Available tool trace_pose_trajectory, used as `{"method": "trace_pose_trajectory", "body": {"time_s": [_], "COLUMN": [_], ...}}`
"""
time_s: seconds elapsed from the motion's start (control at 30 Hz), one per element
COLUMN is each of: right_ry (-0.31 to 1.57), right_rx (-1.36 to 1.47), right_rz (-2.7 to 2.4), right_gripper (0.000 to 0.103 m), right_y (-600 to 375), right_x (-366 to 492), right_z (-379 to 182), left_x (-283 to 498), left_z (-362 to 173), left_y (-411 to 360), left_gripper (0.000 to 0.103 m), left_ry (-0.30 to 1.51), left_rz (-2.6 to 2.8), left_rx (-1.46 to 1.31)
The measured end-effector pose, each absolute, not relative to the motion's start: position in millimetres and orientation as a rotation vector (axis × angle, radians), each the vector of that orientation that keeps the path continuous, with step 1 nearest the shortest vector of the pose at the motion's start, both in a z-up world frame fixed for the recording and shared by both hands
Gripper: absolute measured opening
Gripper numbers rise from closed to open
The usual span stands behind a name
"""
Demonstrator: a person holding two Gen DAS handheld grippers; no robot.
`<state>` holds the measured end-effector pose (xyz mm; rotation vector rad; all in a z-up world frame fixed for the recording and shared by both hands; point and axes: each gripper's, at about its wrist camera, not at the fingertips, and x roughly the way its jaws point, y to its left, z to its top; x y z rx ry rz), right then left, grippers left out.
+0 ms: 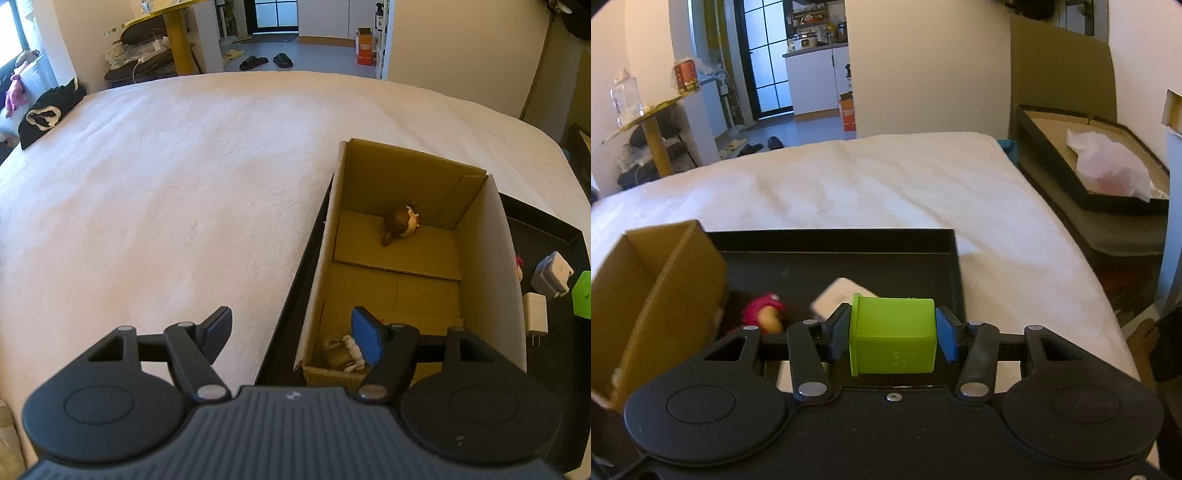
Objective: Organize rigid objects
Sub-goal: 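Carry the green cube over the box and release it inside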
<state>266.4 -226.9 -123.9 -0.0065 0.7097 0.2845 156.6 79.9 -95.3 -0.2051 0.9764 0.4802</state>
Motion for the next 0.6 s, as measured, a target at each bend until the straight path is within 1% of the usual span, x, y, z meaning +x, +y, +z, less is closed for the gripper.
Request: {"method": "trace_pose_trajectory", "body": {"time_s": [0.33, 0.6], "right_ry": [0.691, 0.680], "right_rx": [-0.045, -0.089], "right_rz": [0.345, 0.377], "right_gripper": [0.048, 0.048], "right_y": [-199.1, -175.6], "right_x": [246.8, 237.2], "right_z": [-95.2, -83.2], "left_x": [150.0, 146.8], "left_z": [-97.0, -99.1], "left_y": [87.1, 90.8], "left_gripper": [0.070, 0.070], "left_ry": [0.971, 0.968], "left_rz": [0.469, 0.451], "left_rx": [-0.233, -0.246]}}
